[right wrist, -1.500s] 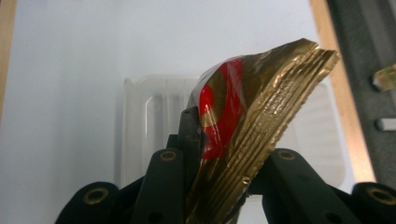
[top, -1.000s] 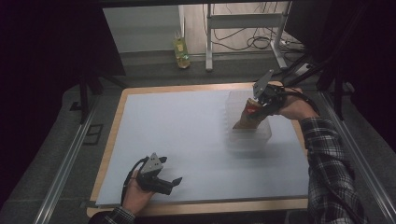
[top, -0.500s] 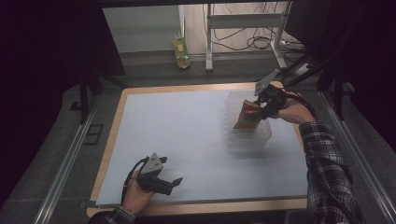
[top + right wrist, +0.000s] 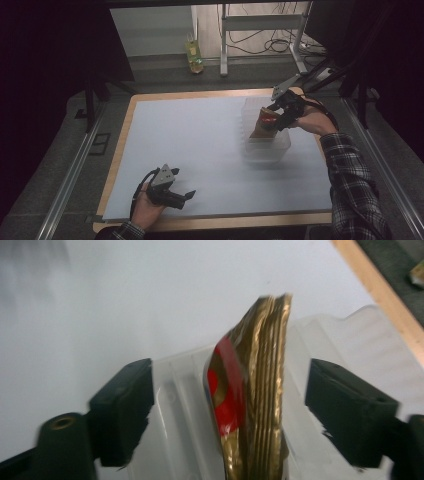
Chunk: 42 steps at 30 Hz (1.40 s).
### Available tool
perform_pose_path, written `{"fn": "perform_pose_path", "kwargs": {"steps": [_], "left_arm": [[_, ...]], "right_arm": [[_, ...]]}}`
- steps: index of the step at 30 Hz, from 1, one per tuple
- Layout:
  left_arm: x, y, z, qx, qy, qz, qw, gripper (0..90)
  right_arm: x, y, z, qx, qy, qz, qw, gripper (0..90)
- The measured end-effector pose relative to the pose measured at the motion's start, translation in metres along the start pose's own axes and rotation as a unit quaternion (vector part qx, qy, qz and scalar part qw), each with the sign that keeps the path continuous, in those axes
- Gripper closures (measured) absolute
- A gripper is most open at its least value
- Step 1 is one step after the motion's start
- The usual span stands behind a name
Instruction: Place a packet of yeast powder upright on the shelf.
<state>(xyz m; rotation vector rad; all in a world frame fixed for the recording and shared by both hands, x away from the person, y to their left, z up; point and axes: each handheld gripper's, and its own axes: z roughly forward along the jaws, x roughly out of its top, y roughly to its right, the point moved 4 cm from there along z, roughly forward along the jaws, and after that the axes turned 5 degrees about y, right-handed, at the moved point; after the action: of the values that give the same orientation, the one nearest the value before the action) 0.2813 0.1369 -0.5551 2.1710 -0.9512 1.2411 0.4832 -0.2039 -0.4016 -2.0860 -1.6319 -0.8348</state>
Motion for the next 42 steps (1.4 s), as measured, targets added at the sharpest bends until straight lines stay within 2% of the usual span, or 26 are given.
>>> {"fn": "perform_pose_path", "kwargs": {"steps": [3, 5, 14, 16, 17, 19, 25, 35, 42], "left_arm": [[0.000, 0.000, 0.000, 0.000, -0.001, 0.000, 1.0000, 3.8], [-0.001, 0.000, 0.002, -0.003, -0.006, -0.003, 1.0000, 3.6], [-0.001, -0.001, 0.001, -0.002, 0.000, -0.004, 1.0000, 3.5], [0.000, -0.001, 0.000, -0.006, 0.002, -0.010, 0.9999, 3.5], [0.000, -0.001, 0.000, -0.010, 0.004, -0.014, 0.9998, 3.4], [0.000, -0.001, 0.000, -0.010, 0.006, -0.014, 0.9998, 3.3], [0.000, -0.002, -0.001, -0.011, 0.010, -0.017, 0.9997, 2.8], [0.001, -0.003, -0.003, -0.010, 0.020, -0.022, 0.9995, 2.2], [0.002, -0.003, -0.004, -0.008, 0.023, -0.022, 0.9995, 2.1]], "right_arm": [[0.003, -0.001, -0.001, -0.010, 0.006, 0.006, 0.9999, 14.4], [0.005, -0.002, -0.001, -0.026, 0.003, 0.009, 0.9996, 9.2], [0.013, -0.008, -0.009, -0.040, 0.024, 0.017, 0.9988, 7.2], [0.014, -0.009, -0.012, -0.049, 0.029, 0.030, 0.9979, 7.1], [0.015, -0.009, -0.014, -0.054, 0.042, 0.047, 0.9965, 6.7], [0.015, -0.011, -0.016, -0.052, 0.054, 0.057, 0.9956, 6.6], [0.016, -0.018, -0.019, -0.047, 0.073, 0.067, 0.9940, 6.4], [0.018, -0.030, -0.023, -0.048, 0.090, 0.082, 0.9914, 5.0], [0.017, -0.039, -0.026, -0.045, 0.100, 0.082, 0.9906, 4.5]]}}
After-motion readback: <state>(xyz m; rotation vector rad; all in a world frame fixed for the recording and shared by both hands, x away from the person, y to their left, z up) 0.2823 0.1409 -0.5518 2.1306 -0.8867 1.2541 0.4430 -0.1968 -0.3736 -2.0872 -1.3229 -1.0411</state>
